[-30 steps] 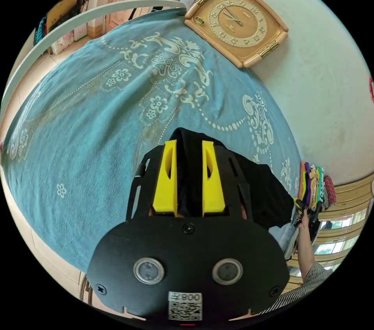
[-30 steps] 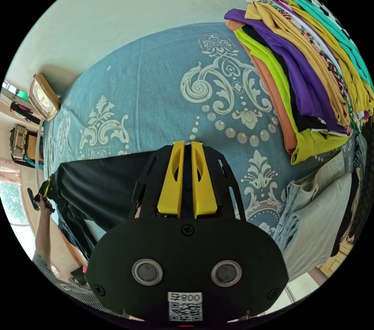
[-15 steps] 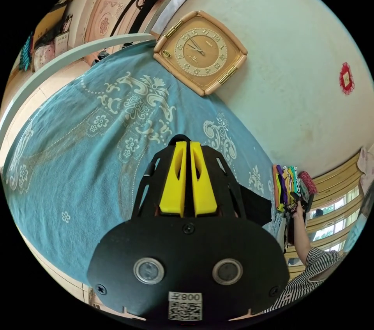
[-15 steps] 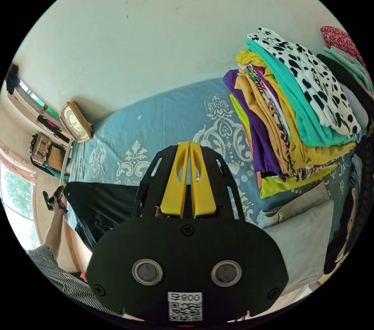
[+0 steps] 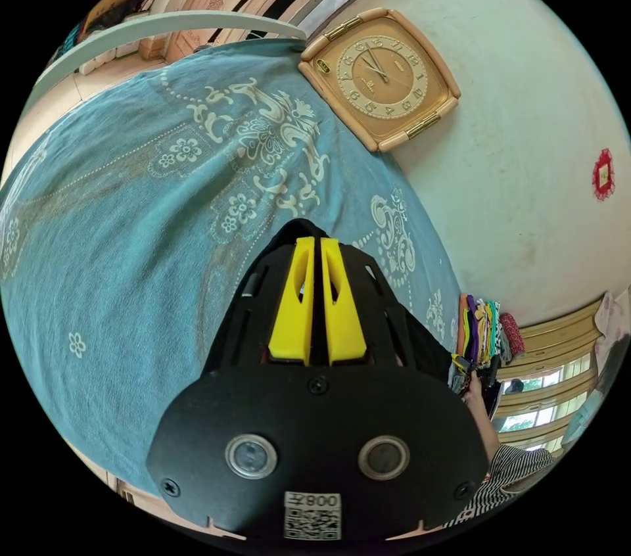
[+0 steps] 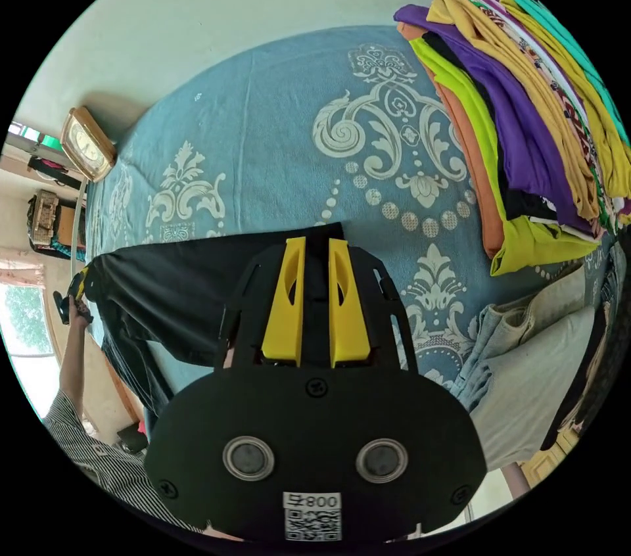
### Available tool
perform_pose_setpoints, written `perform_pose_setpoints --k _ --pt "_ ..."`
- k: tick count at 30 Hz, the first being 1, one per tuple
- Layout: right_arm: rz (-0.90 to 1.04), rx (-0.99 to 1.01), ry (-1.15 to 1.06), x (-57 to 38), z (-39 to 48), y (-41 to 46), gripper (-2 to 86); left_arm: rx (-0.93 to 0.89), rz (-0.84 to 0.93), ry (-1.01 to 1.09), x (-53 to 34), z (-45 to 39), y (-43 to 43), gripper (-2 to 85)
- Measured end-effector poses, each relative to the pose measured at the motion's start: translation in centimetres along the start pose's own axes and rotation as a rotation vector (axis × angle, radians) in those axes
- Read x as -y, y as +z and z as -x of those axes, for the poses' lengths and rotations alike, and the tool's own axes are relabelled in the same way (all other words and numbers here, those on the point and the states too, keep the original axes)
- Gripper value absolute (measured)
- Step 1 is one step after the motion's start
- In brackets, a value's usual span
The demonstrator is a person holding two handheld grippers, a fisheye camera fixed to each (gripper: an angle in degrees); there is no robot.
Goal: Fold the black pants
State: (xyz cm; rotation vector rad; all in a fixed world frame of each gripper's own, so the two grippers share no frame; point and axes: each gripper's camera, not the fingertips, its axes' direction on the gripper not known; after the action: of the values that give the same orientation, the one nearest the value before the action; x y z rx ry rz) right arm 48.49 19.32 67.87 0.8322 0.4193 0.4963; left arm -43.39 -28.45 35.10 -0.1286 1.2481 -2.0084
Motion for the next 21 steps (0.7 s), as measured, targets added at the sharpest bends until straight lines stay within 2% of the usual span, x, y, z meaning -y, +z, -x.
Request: perform_pose_setpoints --k 6,10,13,16,18,21 --pt "-0.016 -0.033 -0.036 -0.6 1.5 -1.3 1.0 -0.043 -0.008 0.033 -1.2 0.3 -3.8 1.5" --pt "-0.165 0.105 -0.026 -1.2 0.7 -6.8 0.3 -0.09 -0.022 0.094 -1.3 -0.4 -6.8 1.6" --pt "-0.202 0.11 -0.007 0.2 0.8 -8.6 0.2 -0.047 -0.001 0.117 -1.4 -0.9 -7.3 1.8" --pt "-0.15 0.104 0.004 2.3 1.6 -7.6 0.1 -0.025 0.011 0.077 -2.0 -0.6 -6.1 2.2" --pt "-0.089 0.077 0.032 3.2 1.8 -6.0 -0.1 0.05 0.053 0.029 -3.0 0.0 -4.8 2.7" --pt "-0.042 -0.015 0.105 2.9 1.2 -5.1 -0.3 0.046 0.029 0.016 -4.9 0.2 -5.3 3.6"
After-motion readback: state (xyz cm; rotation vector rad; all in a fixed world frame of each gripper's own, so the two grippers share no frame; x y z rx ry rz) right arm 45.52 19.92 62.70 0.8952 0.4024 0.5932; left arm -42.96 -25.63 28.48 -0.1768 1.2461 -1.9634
